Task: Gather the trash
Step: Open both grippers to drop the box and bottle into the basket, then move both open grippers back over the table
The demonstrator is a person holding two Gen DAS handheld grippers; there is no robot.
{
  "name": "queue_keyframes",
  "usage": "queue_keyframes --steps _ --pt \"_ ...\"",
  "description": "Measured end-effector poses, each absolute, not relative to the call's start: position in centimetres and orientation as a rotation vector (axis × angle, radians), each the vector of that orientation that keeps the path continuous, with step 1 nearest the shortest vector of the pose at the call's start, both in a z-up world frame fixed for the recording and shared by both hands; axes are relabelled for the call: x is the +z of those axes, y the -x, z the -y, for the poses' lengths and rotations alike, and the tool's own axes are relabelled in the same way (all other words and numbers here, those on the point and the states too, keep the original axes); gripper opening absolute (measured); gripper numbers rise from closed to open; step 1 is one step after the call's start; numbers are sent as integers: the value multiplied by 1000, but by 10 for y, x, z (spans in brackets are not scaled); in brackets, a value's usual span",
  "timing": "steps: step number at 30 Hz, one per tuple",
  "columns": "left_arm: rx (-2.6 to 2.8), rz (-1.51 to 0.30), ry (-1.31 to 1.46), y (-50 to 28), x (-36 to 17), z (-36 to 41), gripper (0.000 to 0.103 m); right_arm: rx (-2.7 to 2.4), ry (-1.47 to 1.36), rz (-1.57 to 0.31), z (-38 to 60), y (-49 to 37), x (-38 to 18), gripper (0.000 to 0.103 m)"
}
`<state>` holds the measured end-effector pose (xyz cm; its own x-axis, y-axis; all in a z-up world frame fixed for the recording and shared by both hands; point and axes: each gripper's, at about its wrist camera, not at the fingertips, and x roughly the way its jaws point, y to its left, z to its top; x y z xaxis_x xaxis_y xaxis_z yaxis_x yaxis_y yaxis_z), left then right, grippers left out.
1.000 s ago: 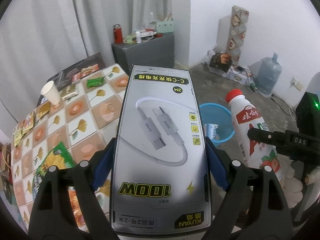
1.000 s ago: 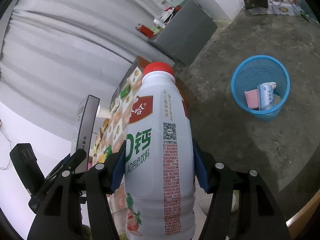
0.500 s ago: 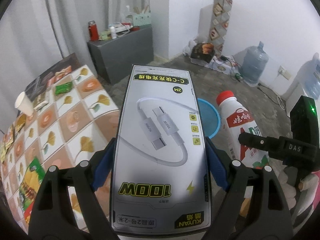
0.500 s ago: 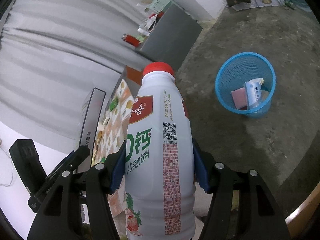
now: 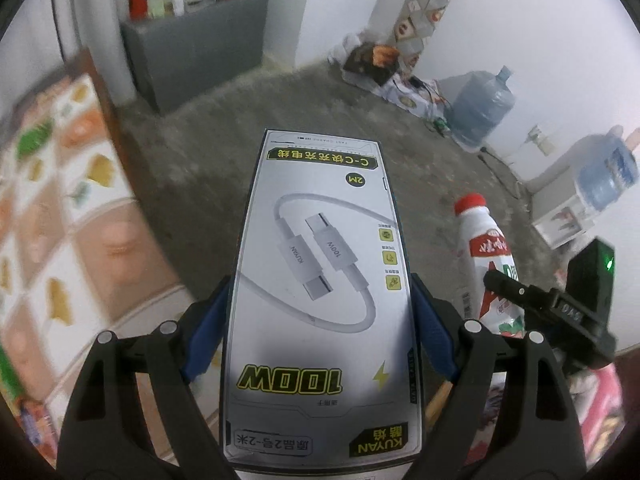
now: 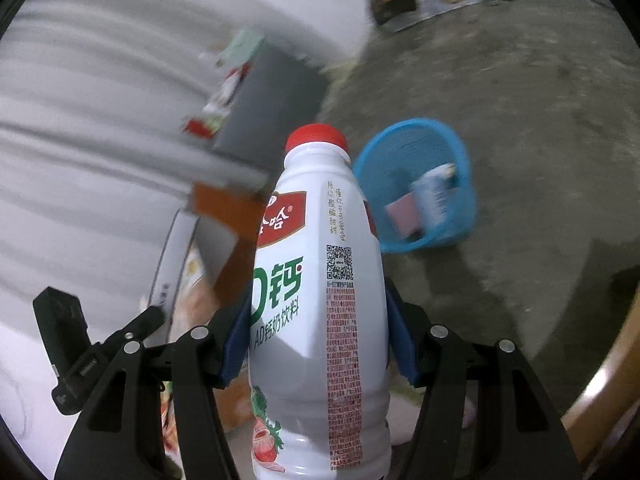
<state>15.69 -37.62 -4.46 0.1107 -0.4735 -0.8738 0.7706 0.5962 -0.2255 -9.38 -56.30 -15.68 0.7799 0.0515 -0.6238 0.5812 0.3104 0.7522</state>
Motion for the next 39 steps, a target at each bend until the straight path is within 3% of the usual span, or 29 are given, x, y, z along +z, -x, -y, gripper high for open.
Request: queue_keyframes --steps 7,15,18,23,31,39 --pt "-963 -1253 -336 -173 -92 434 80 -428 -1303 -666 590 85 -195 58" --pt "-951 -1248 -353 -192 -114 515 83 -401 -1325 -713 643 0 -229 60" --pt "-913 -1239 -396 -202 -129 545 85 -424 -1316 -734 671 -28 -255 73" --pt "-917 -1295 -333 -206 -151 548 85 -515 -1366 -778 675 -20 -291 73" --pt "-980 -1183 -305 -184 -124 519 85 -574 -1230 -746 637 37 -271 73" --pt "-1047 -1045 -181 -145 -70 465 85 -640 -961 -688 585 62 -200 73"
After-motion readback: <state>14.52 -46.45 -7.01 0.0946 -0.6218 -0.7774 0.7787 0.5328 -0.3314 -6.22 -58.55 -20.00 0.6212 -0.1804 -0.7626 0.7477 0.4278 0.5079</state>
